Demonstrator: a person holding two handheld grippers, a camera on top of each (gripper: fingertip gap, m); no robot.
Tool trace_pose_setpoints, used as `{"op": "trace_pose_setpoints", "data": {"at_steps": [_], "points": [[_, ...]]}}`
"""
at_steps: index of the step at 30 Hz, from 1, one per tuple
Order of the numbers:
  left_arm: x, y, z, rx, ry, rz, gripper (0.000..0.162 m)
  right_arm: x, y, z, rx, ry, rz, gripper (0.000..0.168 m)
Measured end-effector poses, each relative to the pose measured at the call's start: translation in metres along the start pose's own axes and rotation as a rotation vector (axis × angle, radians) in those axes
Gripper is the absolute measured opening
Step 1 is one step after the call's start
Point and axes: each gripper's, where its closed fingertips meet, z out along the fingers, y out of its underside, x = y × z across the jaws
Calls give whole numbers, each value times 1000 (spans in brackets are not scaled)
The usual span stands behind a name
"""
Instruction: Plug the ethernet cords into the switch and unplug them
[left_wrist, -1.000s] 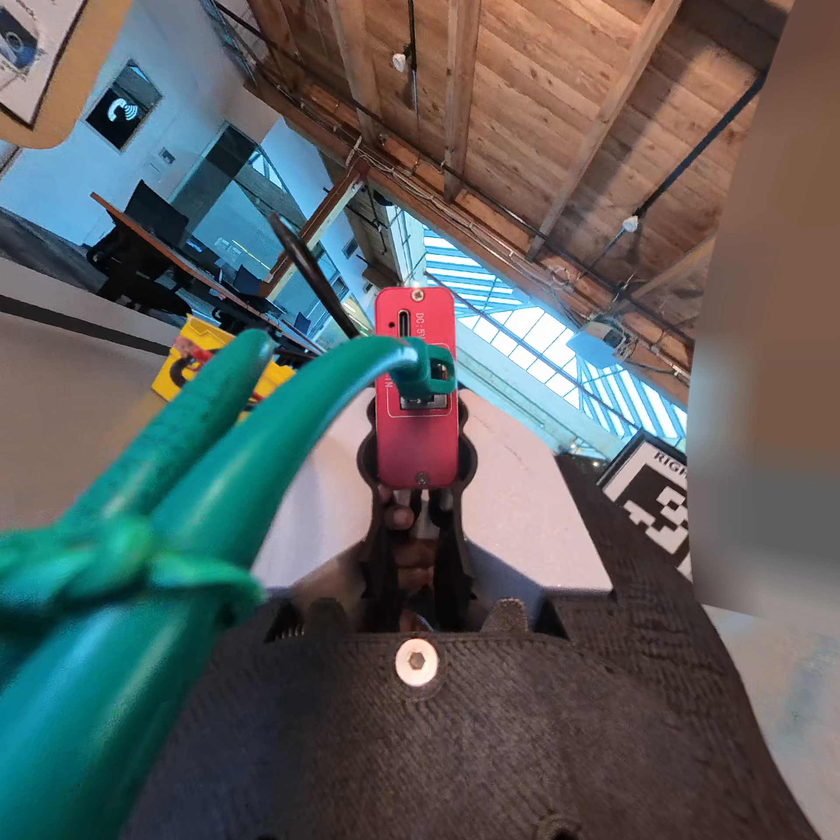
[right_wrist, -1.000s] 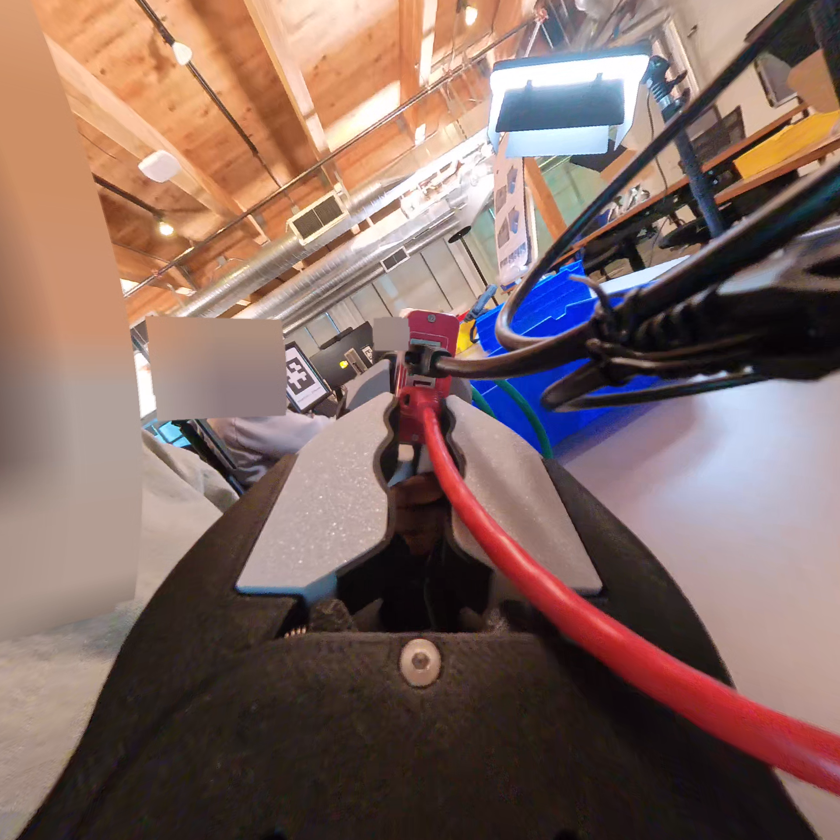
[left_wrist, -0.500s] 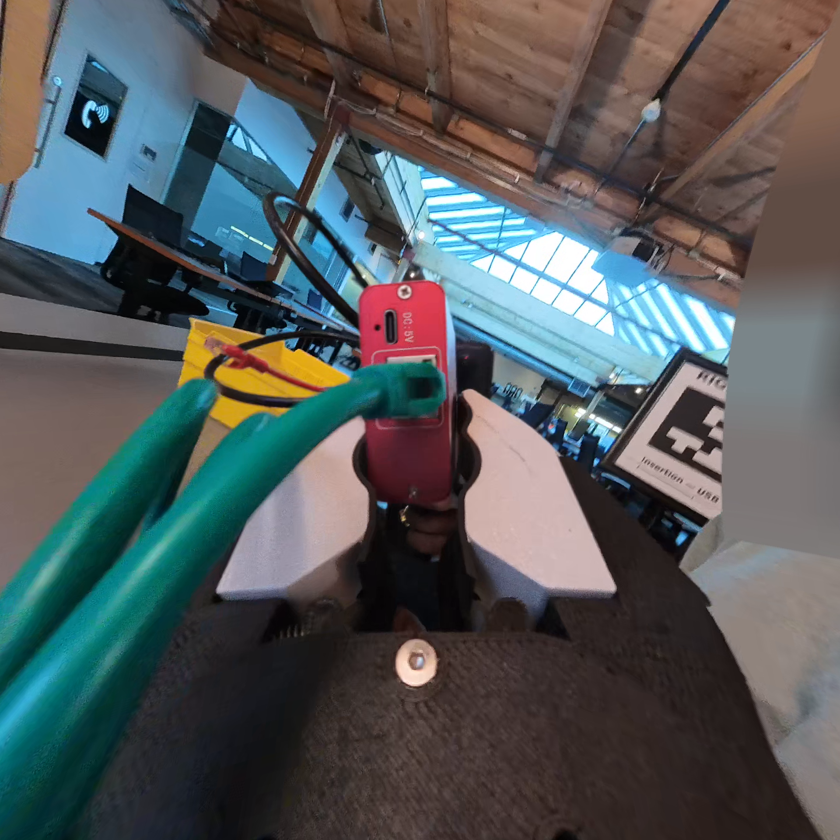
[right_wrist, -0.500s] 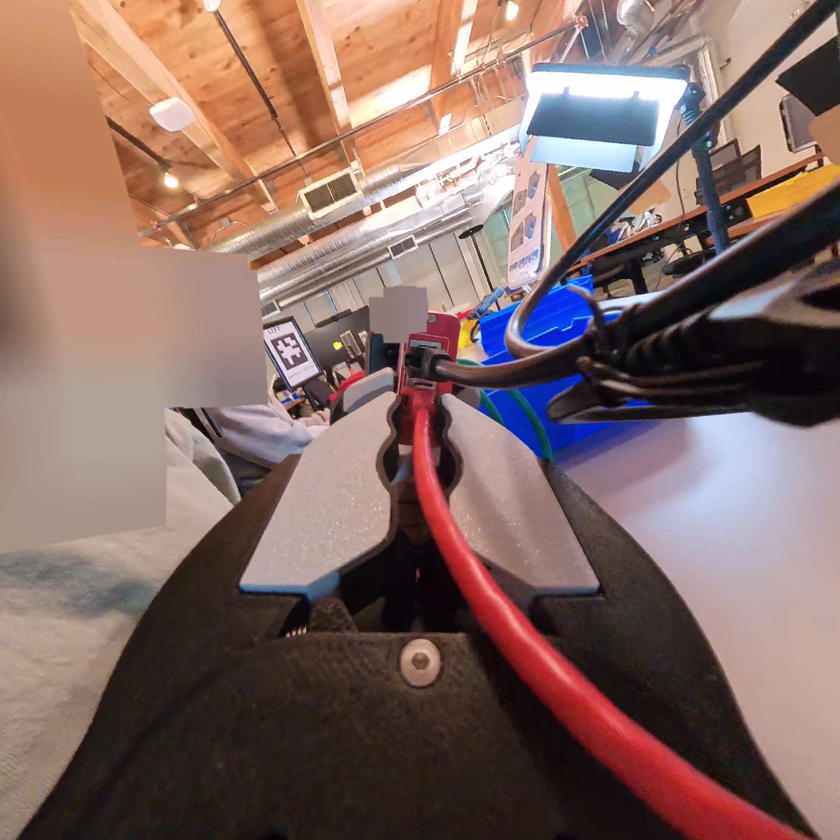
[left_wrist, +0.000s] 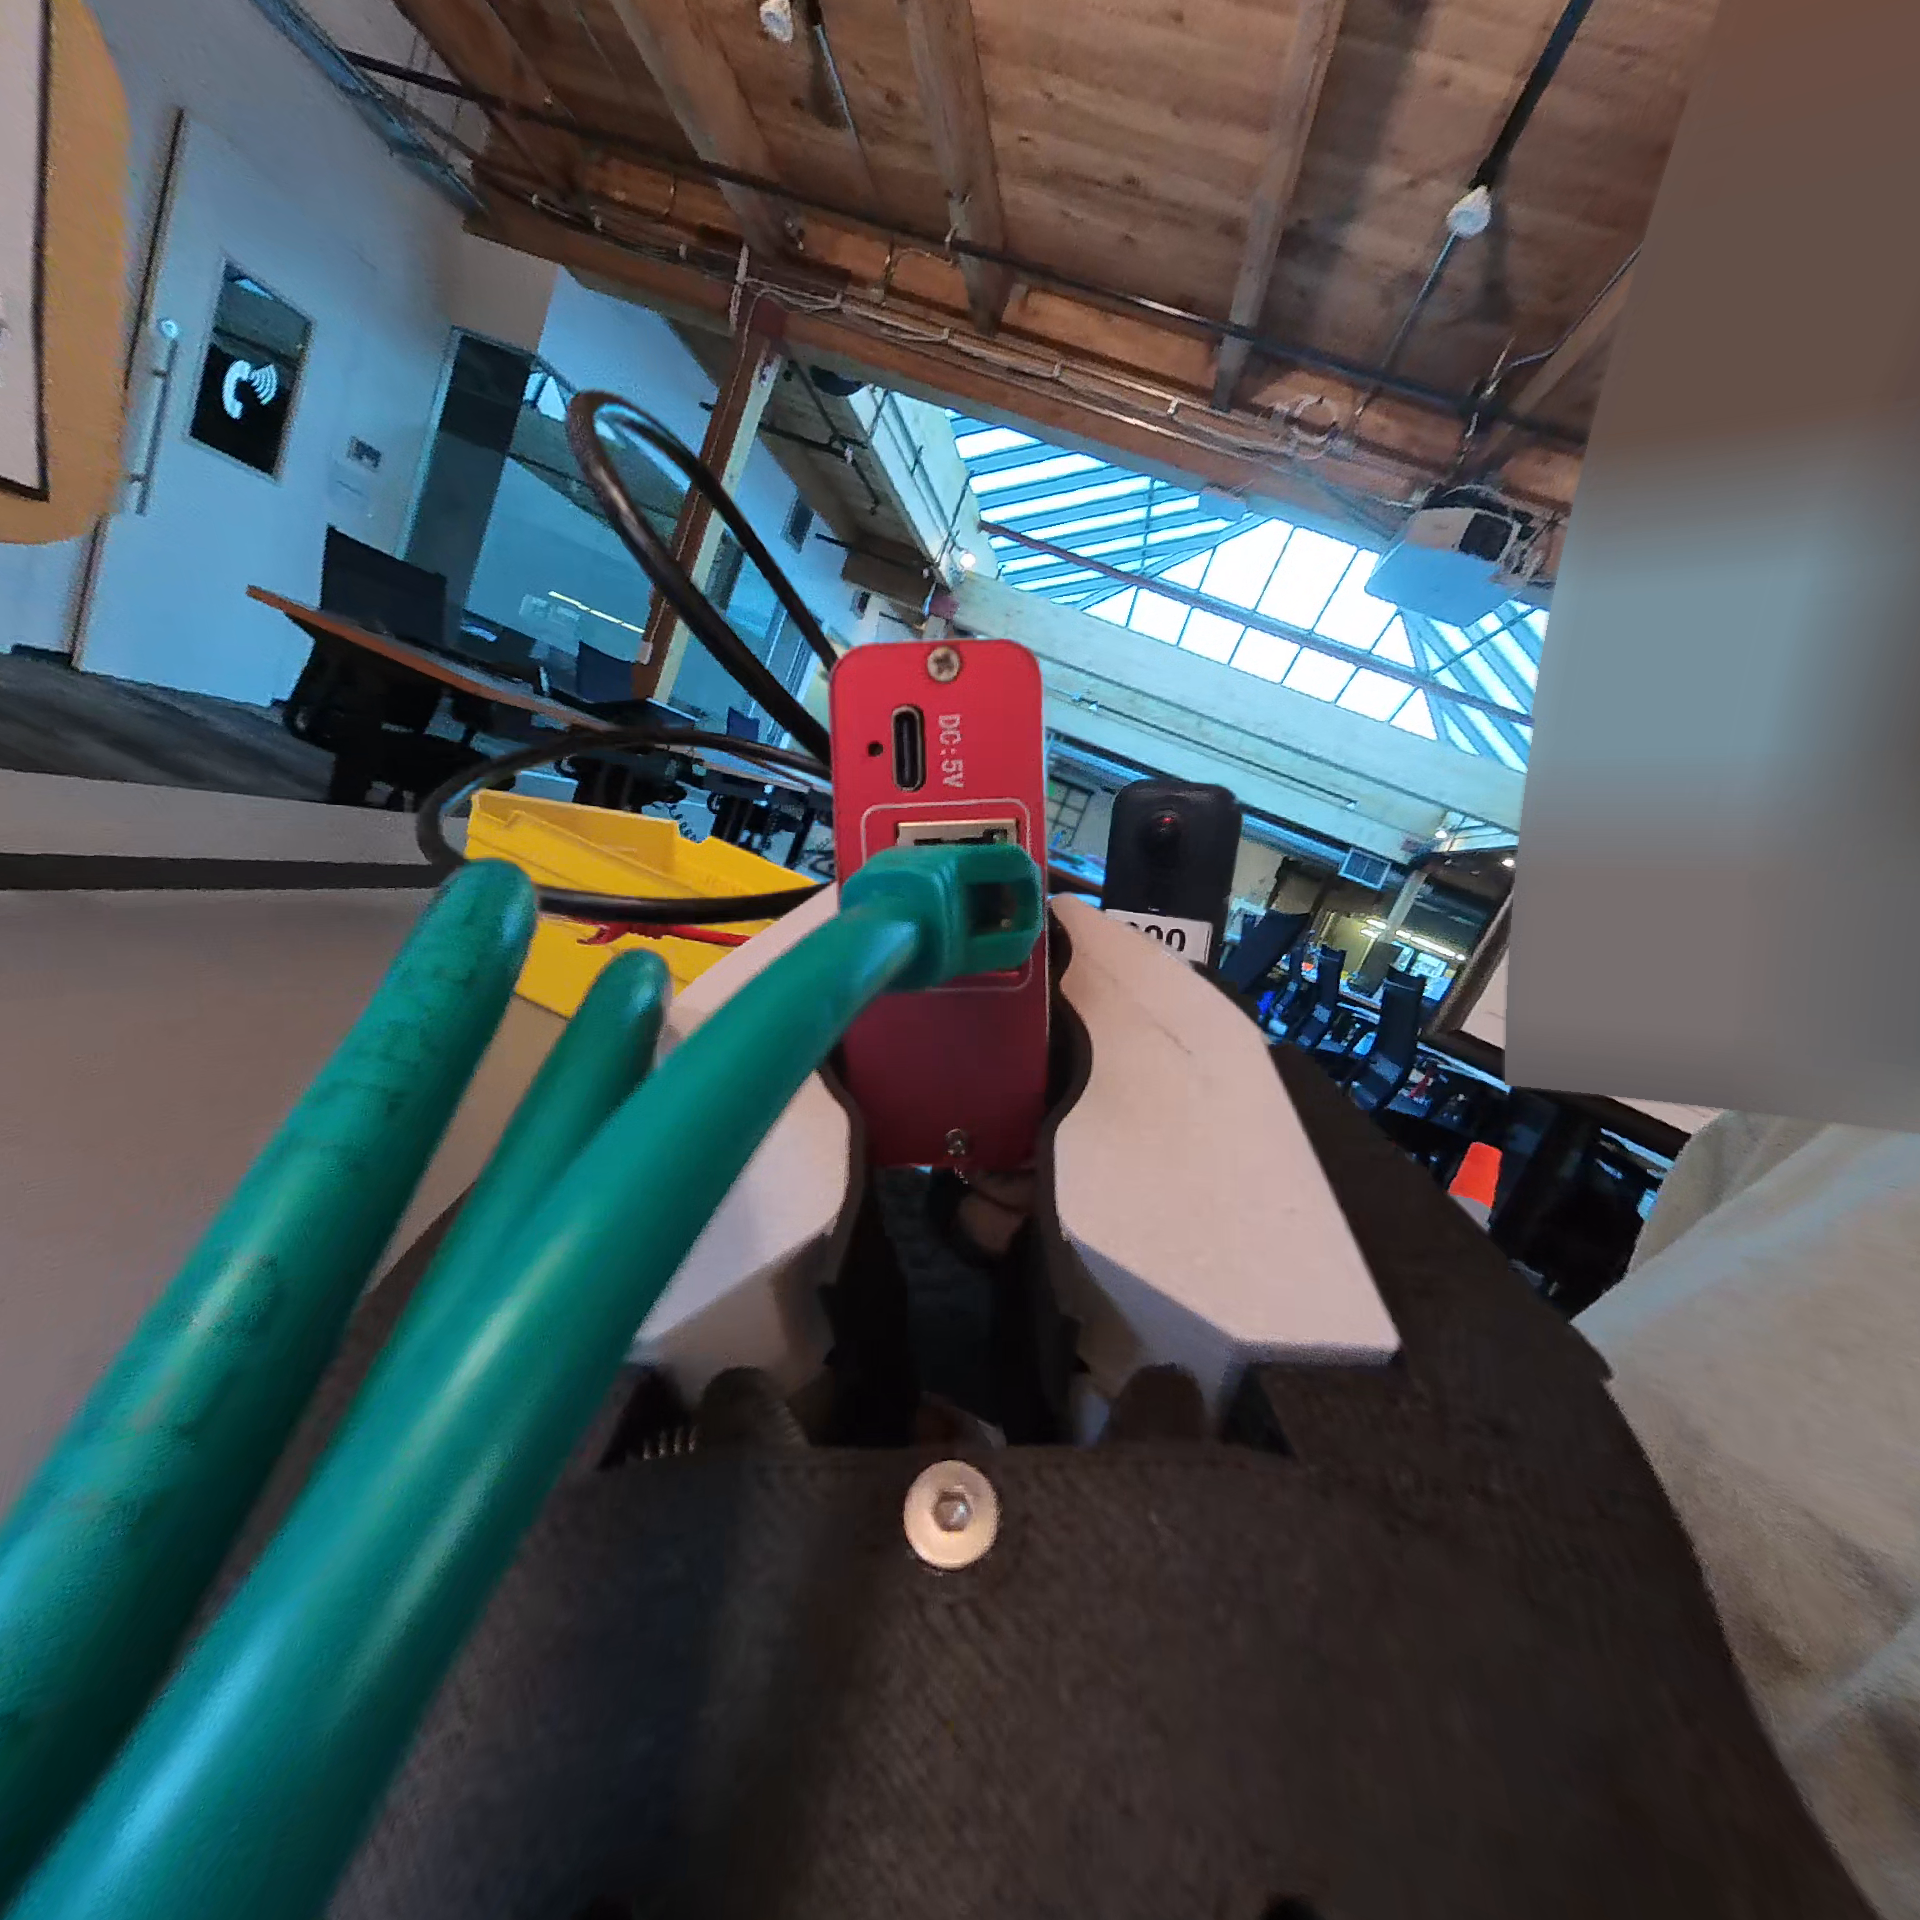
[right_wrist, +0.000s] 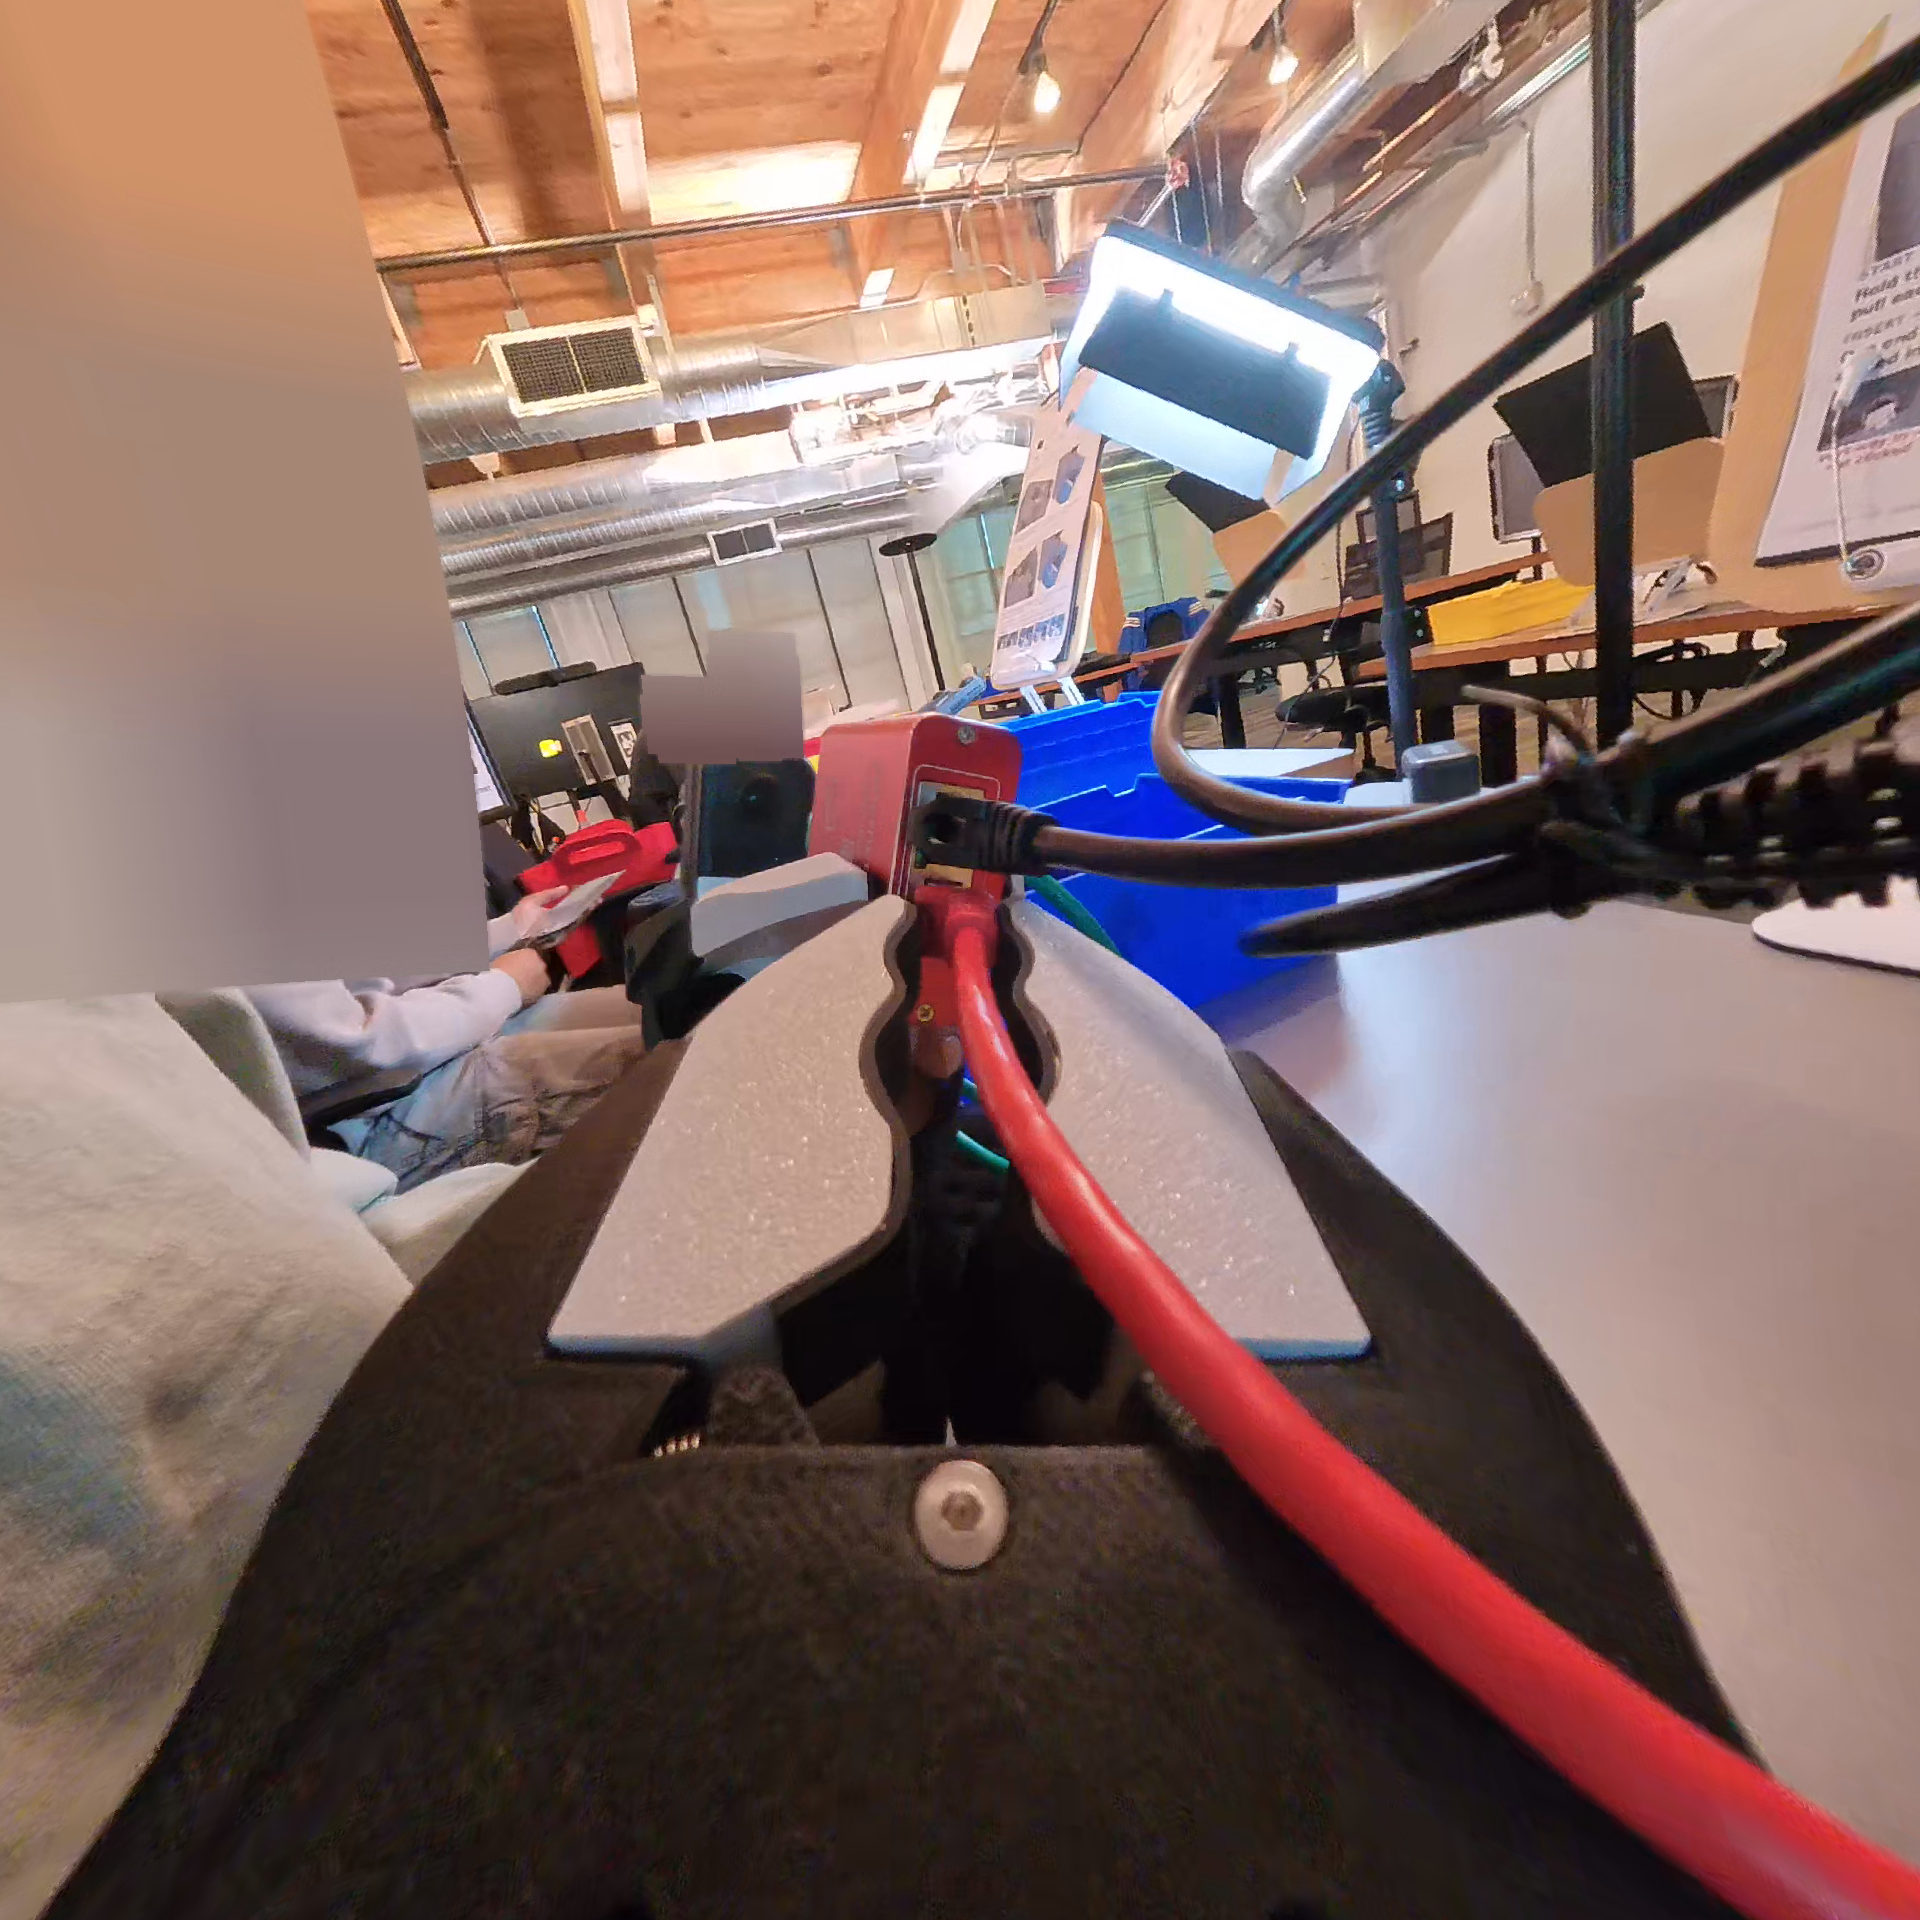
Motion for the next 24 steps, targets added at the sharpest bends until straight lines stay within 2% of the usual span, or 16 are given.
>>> {"op": "trace_pose_setpoints", "data": {"at_steps": [6,8,10,12,17,20,24], "points": [[2,-10,-5,107,44,-57,29,-4,-5,-1,13,3,-4,12],[-7,-39,-26,277,61,-136,29,14,-23,-22,99,103,-17,11],[-22,-47,-37,289,16,-145,28,26,-39,-51,105,148,-22,12],[-24,-39,-33,227,-26,-77,28,35,-42,-70,-42,239,-116,12],[-15,-27,-22,172,19,-80,29,86,-62,-144,-374,678,-323,12],[-14,-25,-23,162,23,-83,29,118,-56,-197,-576,903,-273,13],[-16,-27,-25,180,18,-91,29,145,-34,-240,-738,1056,-161,13]]}}
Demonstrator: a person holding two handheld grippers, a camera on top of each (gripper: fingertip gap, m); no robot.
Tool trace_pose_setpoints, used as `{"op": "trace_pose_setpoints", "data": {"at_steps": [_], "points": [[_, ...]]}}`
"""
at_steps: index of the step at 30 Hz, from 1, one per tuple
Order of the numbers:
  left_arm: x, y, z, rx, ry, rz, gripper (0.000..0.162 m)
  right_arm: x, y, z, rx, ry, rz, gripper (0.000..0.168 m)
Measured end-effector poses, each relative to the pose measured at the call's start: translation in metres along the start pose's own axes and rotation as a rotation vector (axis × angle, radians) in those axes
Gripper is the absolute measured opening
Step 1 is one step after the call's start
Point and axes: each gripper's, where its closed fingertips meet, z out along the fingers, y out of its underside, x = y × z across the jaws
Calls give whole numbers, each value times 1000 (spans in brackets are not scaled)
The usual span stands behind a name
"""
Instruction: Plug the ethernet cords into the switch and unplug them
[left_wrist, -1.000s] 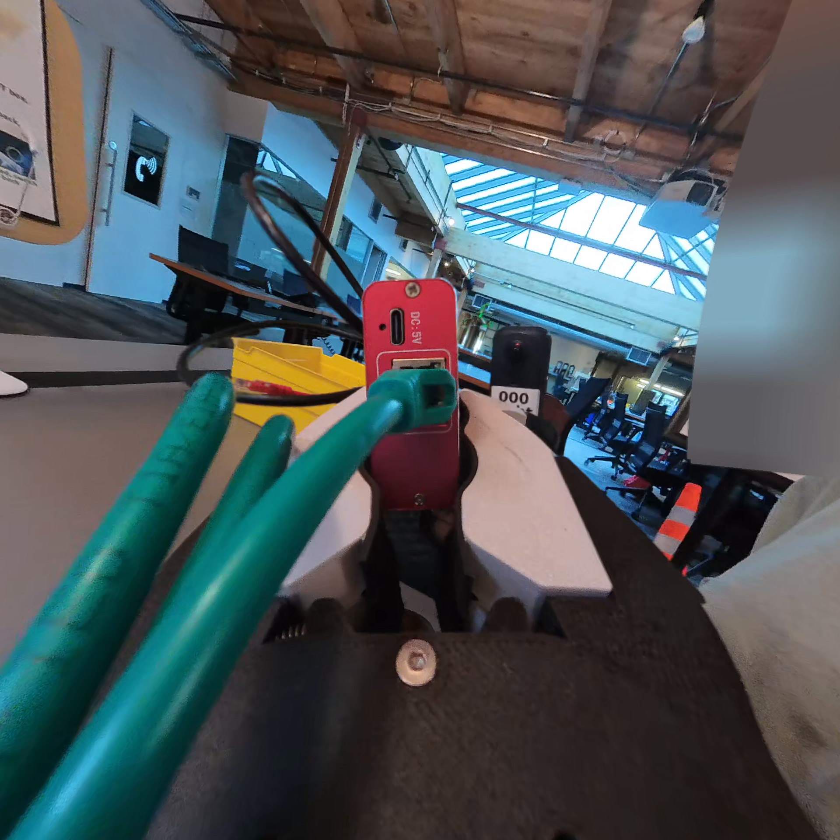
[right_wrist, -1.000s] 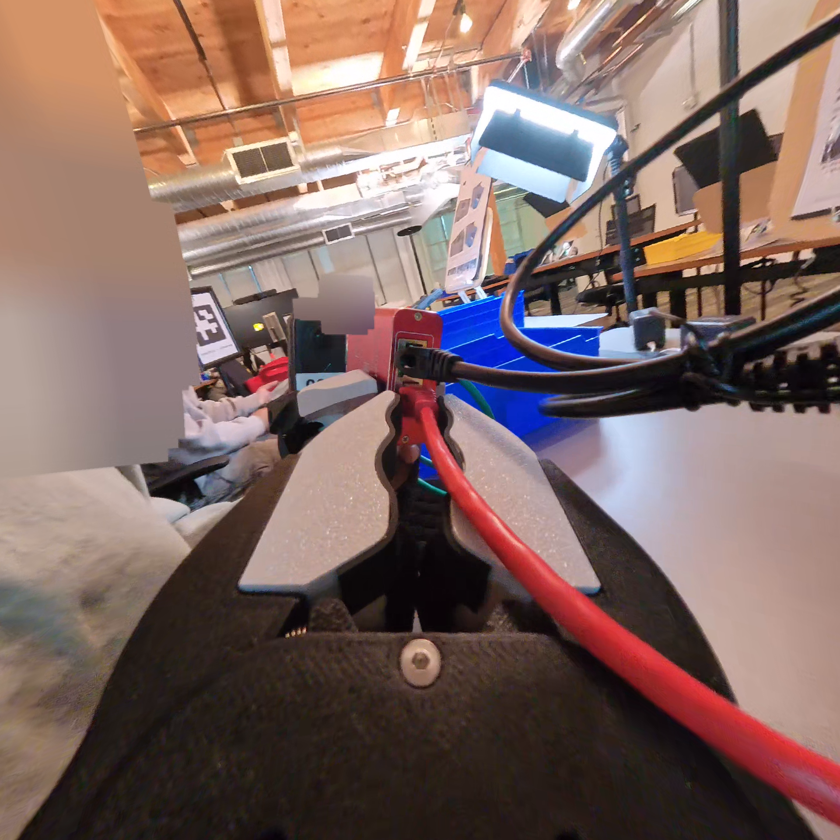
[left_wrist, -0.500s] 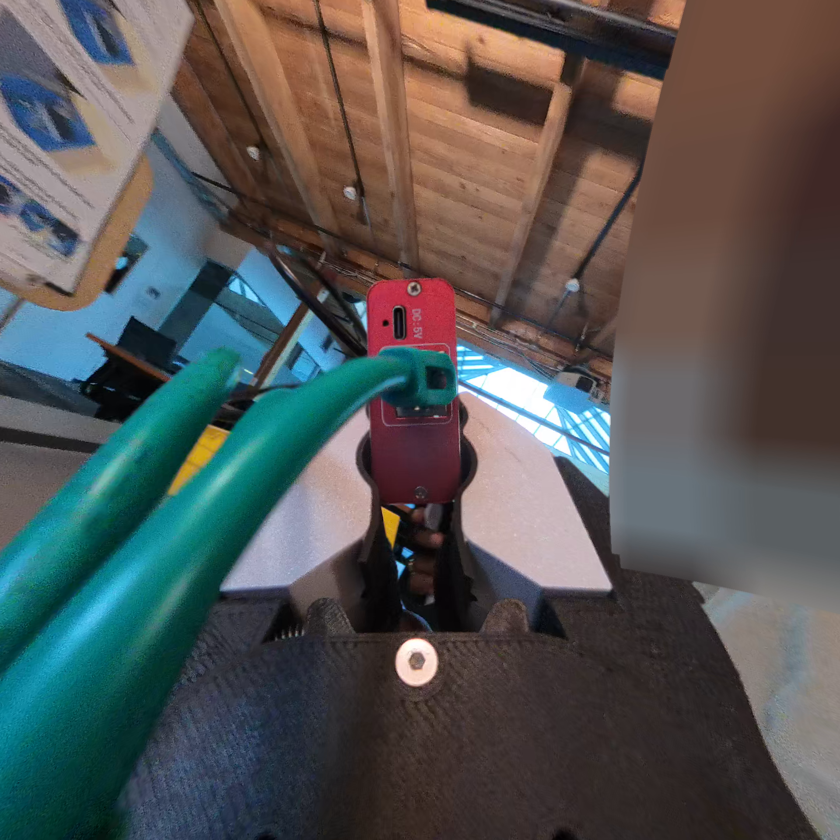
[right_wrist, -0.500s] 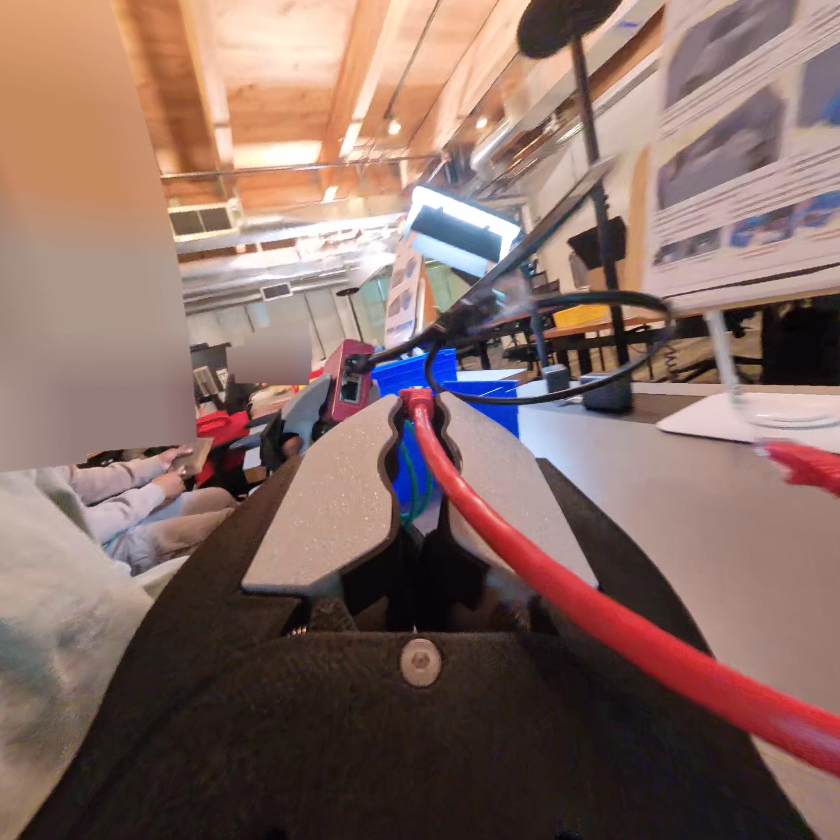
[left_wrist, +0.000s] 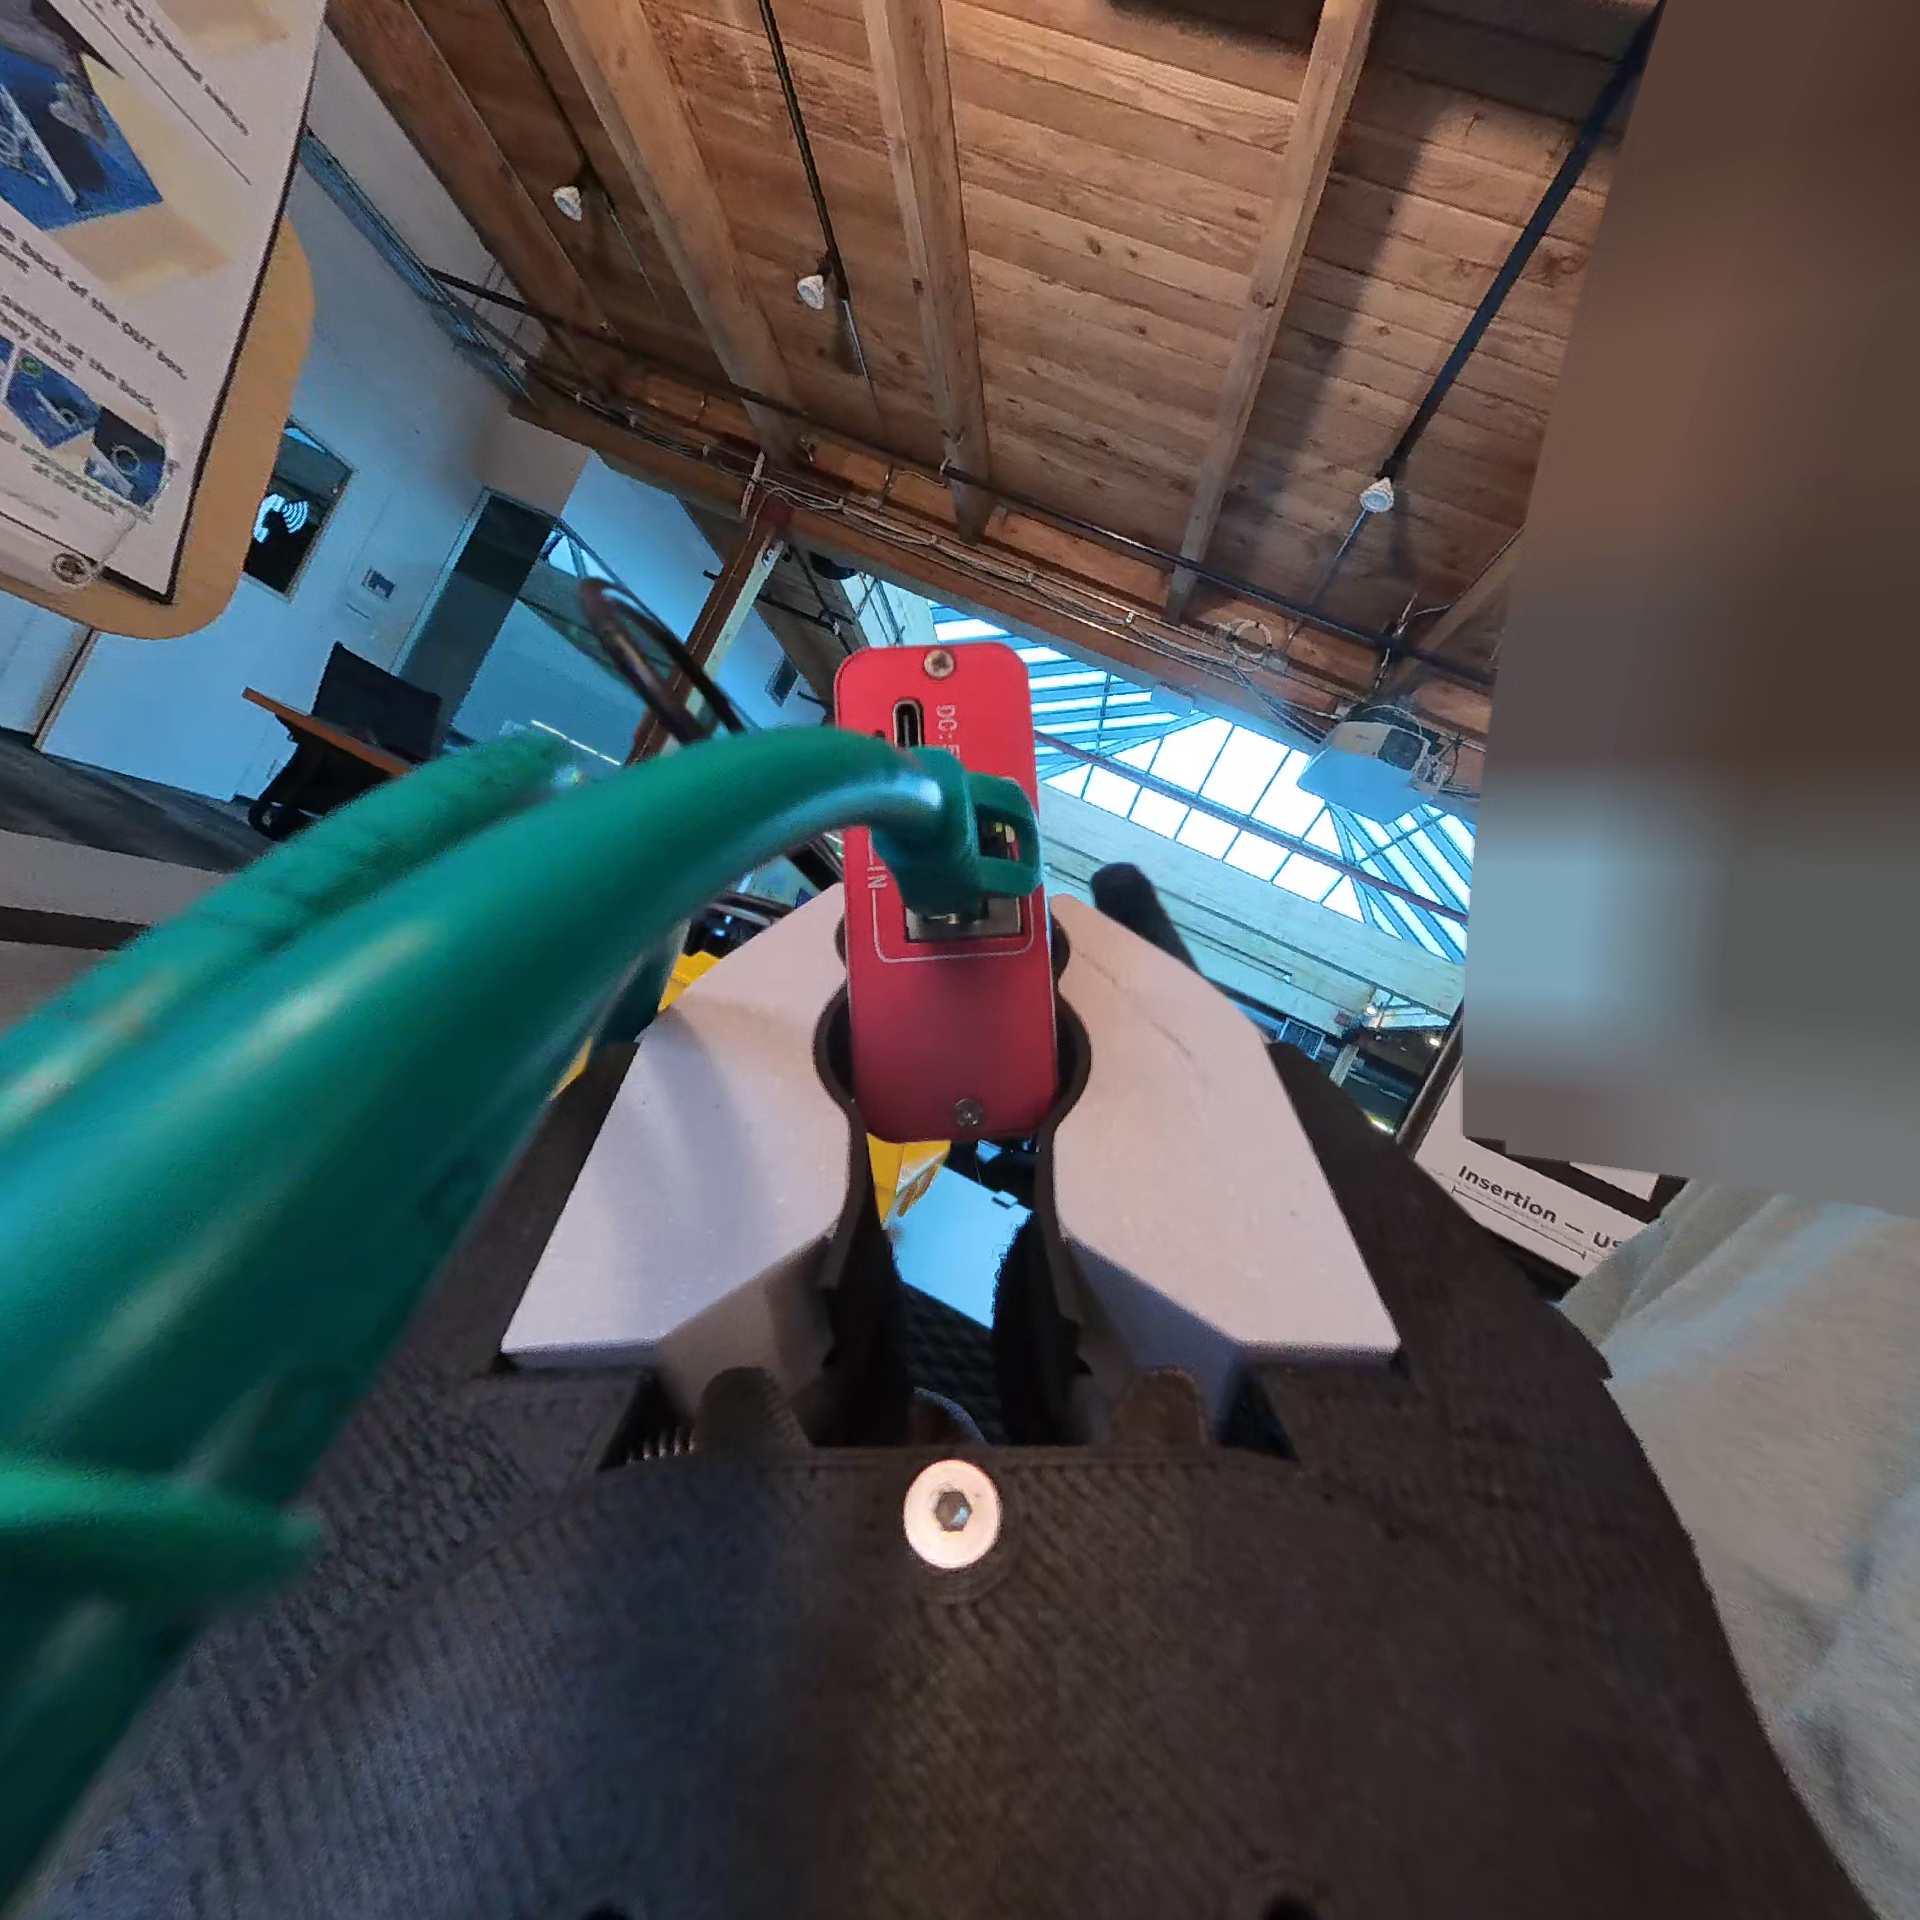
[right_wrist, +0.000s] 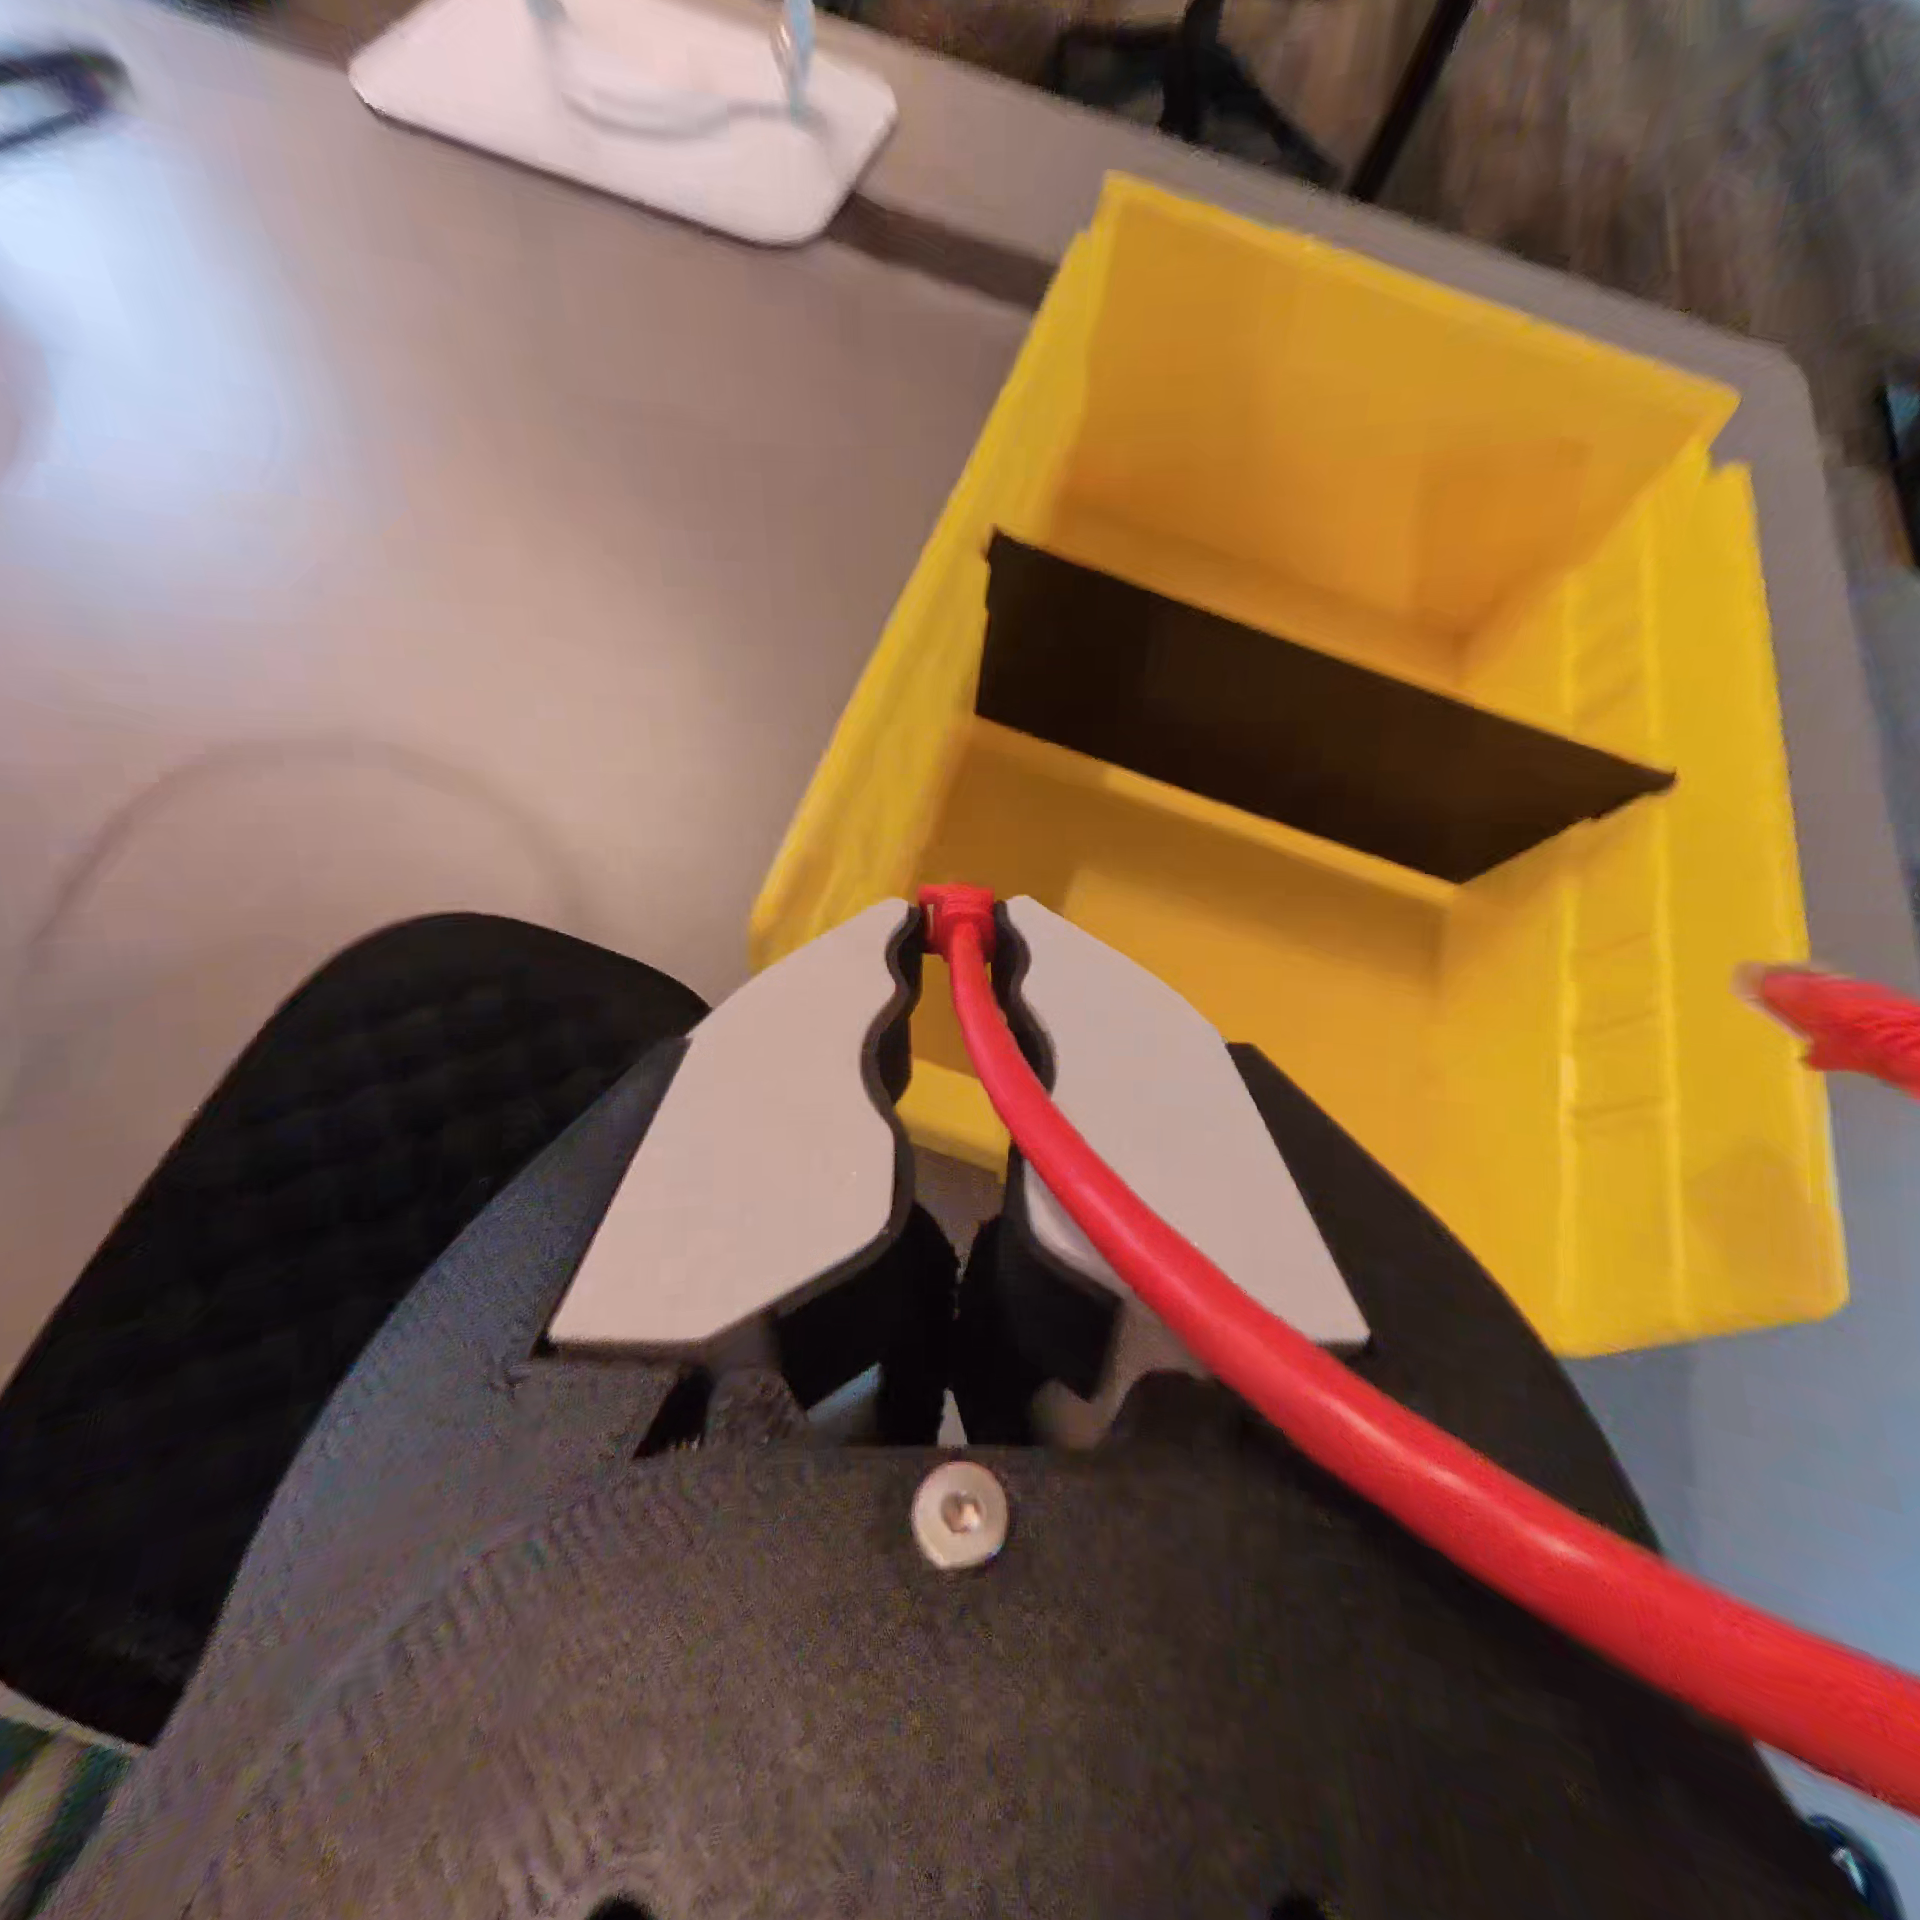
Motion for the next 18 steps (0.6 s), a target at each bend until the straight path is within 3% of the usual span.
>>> {"op": "trace_pose_setpoints", "data": {"at_steps": [9,12,18], "points": [[-2,4,0,-28,-7,5,30,0,36,26,-271,-41,83,15],[-3,4,0,-29,-10,-4,29,-2,41,30,-362,-50,75,29],[-7,4,-1,-29,-26,-16,29,2,22,29,-342,-17,-36,32]]}}
